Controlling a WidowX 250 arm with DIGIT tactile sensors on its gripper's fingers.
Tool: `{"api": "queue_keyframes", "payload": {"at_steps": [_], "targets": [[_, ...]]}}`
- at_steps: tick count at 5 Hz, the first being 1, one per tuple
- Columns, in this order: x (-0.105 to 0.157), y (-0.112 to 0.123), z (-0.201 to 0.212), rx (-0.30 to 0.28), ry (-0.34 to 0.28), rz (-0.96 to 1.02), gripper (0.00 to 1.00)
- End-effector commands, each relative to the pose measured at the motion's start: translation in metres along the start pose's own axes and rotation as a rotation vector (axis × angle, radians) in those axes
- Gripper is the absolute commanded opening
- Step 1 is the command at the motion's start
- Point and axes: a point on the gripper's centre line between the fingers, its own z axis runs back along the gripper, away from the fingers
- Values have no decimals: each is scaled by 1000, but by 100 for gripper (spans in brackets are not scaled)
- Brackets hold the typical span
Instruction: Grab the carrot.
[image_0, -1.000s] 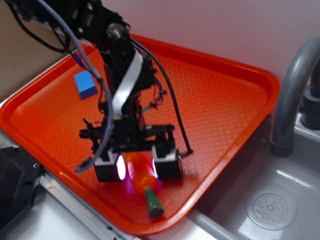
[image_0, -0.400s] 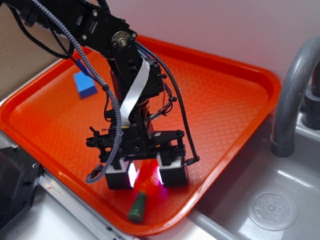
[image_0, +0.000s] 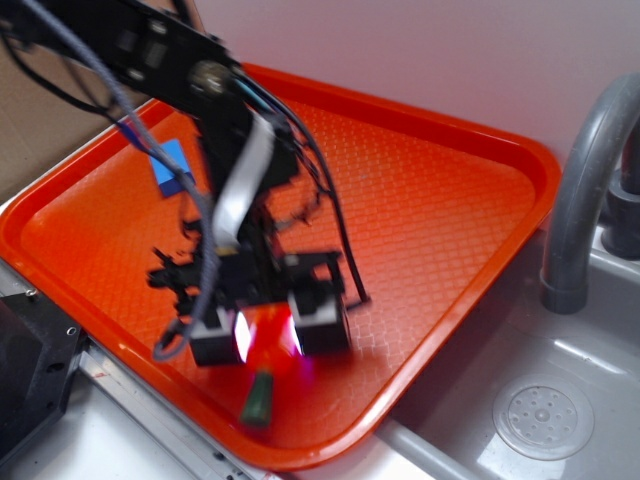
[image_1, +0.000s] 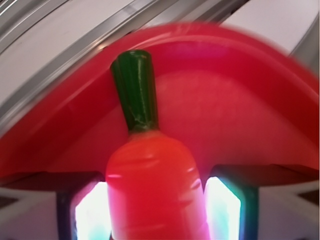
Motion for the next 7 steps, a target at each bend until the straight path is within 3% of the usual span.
{"api": "queue_keyframes", "payload": {"at_steps": [1, 2, 3, 4, 5, 7], "targets": [[-25, -18, 82, 236, 89, 333, 0], [-33, -26, 120, 170, 317, 573, 0], [-34, -33, 144, 195, 428, 814, 0], [-27, -40, 158, 203, 479, 1061, 0], [-23, -47, 178, 251, 444, 1315, 0], [-25, -31, 201, 288, 256, 1831, 0]]}}
